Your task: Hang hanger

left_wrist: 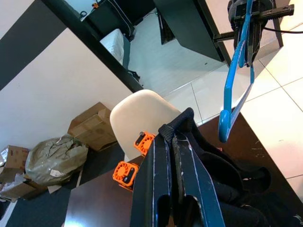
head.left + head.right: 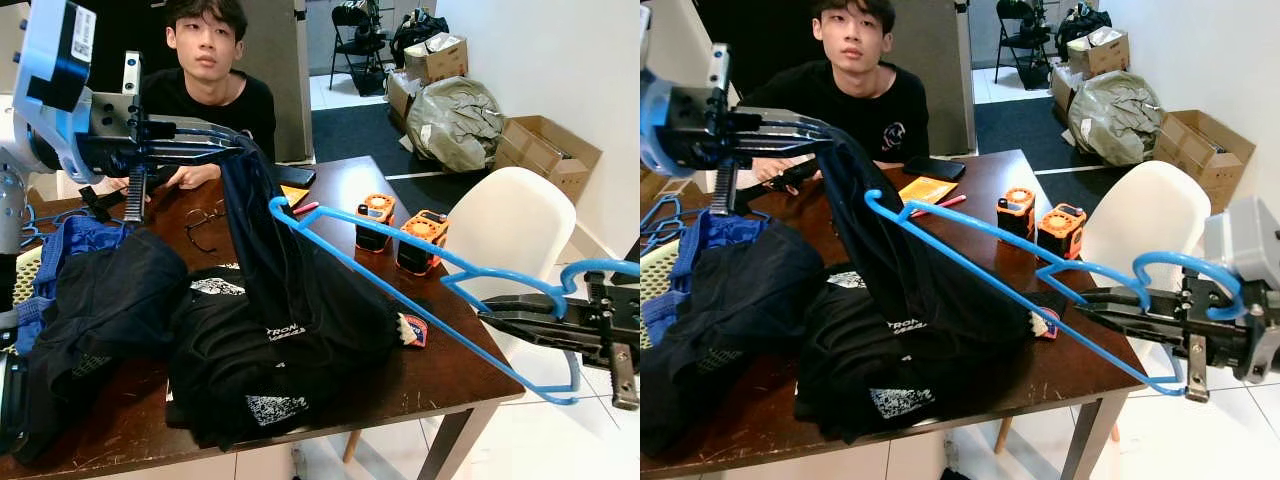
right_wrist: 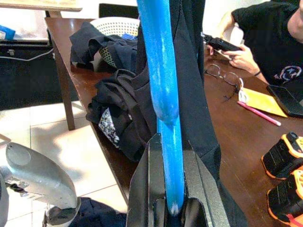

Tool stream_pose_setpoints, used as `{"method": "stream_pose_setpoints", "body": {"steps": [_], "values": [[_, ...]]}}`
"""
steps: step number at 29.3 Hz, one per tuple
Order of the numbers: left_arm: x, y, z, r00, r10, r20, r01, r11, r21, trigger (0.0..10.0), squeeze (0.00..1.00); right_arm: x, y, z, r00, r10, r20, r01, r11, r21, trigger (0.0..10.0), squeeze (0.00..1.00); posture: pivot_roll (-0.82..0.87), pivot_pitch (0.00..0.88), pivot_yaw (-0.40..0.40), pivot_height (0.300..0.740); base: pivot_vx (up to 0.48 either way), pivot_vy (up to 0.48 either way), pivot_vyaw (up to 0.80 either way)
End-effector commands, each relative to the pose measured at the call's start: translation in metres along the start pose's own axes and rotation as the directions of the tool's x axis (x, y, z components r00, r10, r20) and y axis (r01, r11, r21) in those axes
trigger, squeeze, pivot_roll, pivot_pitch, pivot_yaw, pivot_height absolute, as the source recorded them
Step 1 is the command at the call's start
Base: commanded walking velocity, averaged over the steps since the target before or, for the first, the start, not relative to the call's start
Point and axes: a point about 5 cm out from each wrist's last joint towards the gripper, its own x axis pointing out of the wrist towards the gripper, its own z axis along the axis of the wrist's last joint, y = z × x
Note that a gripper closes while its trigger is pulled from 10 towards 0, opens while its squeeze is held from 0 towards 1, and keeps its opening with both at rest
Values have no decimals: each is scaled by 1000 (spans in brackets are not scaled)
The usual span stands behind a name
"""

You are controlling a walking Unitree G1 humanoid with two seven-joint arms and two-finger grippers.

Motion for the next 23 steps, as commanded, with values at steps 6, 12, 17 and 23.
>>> {"method": "stream_pose_setpoints", "body": {"steps": [6,12,17,23], "values": [[-2,0,4,1000,-13,-4,14,1000,7,3412,0,6,-2,1,1000,-14,-16,13,1000,-20,10000,0,21,12,94,740,0,0,0],[-2,0,4,1000,-14,-2,14,1000,8,3412,0,7,-3,0,1000,-18,-17,17,1000,-20,10000,0,21,10,92,740,0,0,0],[-2,0,4,1000,-15,-1,15,1000,9,3373,0,8,-4,-1,999,-25,-23,25,1000,-19,10000,0,21,10,92,740,0,0,0],[-1,-1,4,1000,-14,1,14,1000,9,3373,0,12,-8,-5,997,-55,-55,54,998,-22,10000,0,21,6,90,740,0,0,0]]}}
